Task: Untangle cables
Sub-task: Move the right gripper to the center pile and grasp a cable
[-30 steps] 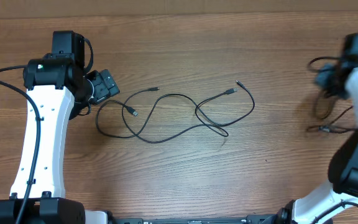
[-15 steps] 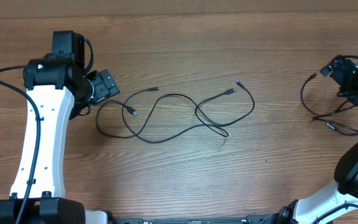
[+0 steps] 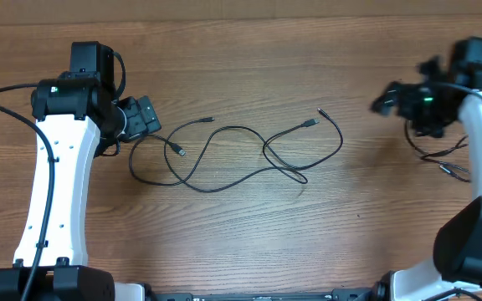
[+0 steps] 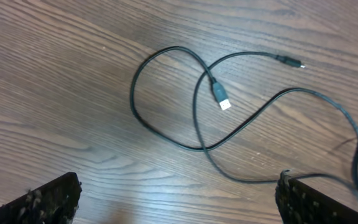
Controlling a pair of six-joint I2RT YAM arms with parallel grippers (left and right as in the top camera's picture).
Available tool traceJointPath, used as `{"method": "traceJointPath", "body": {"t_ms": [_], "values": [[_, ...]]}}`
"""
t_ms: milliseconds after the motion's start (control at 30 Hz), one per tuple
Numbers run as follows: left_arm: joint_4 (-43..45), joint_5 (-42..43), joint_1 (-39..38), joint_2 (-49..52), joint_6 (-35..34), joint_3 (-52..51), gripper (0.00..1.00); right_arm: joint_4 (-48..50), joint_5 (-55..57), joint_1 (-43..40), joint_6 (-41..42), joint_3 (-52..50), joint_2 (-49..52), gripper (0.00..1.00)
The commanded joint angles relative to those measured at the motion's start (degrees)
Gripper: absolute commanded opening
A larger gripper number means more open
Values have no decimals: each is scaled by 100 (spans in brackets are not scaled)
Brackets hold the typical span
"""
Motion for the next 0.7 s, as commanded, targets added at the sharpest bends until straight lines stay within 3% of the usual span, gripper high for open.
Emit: {"method": "traceJointPath", "body": {"t_ms": [0,200,433,567,633,667], "values": [[-92,-398,20,35,236,68,100,-157,116,866,-540,-107,-90,100],[-164,-549,20,35,234,68,100,251,232,2229,-498,-780,-90,100],[-166,-533,20,35,234,68,100,1517,439,3410,-498,-1690,-90,98],[-166,-531,20,35,234,68,100,2074,1045,3978,-496,-2218,-81,89],[-164,-531,20,35,234,68,100,2146,1145,4120,-494,-2328,-81,77],[-162,-531,20,35,232,68,100,2168,1161,4166,-492,-2361,-81,63]]}}
